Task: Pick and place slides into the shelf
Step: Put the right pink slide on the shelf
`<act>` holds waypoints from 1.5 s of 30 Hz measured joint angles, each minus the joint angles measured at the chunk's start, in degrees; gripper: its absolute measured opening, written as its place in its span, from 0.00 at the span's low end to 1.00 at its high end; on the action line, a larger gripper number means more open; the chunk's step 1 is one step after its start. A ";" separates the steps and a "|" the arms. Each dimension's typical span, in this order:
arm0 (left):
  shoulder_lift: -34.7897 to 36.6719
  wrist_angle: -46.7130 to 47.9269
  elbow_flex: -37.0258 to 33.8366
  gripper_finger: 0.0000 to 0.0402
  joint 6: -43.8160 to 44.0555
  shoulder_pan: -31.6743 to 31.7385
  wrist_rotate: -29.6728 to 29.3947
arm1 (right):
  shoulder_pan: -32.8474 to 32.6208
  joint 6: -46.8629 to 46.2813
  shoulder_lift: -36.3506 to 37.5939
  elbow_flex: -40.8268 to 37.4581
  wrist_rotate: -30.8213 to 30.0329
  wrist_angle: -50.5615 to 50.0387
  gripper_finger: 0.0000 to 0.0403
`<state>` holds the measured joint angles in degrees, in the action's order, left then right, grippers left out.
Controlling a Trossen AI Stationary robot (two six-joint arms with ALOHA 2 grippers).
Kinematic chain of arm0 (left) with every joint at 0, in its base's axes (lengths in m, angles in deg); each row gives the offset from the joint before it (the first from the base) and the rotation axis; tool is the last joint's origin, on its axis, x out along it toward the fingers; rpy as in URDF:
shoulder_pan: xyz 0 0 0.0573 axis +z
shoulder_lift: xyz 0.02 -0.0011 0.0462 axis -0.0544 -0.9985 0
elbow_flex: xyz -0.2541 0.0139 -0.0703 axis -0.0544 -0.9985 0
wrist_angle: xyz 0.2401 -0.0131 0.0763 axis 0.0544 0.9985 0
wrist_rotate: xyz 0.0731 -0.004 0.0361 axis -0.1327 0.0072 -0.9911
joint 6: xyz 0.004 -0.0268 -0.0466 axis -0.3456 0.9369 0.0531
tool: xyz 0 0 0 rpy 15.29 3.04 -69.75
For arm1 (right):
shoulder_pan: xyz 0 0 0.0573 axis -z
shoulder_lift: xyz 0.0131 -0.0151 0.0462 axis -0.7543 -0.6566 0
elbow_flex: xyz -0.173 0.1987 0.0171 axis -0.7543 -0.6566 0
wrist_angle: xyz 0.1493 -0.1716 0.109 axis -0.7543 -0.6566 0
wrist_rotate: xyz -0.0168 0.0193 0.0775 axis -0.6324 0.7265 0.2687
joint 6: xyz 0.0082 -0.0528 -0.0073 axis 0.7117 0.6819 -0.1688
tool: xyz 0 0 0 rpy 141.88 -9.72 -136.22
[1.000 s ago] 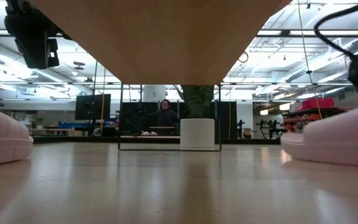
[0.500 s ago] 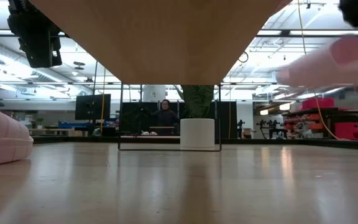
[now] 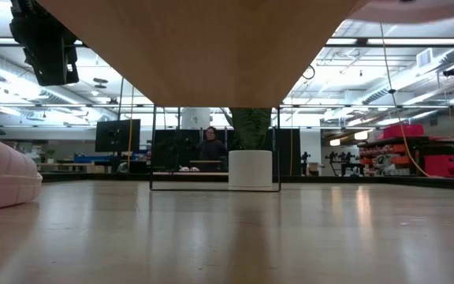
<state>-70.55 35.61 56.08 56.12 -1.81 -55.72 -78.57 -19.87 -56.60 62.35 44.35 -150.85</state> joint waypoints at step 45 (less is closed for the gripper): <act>0.16 0.09 0.02 0.06 0.44 -0.02 4.66 | 35.67 65.10 -19.29 18.70 43.82 33.63 0.09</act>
<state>-70.38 35.70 56.11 56.56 -1.83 -51.07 -42.90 45.23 -75.89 81.05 88.17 -117.23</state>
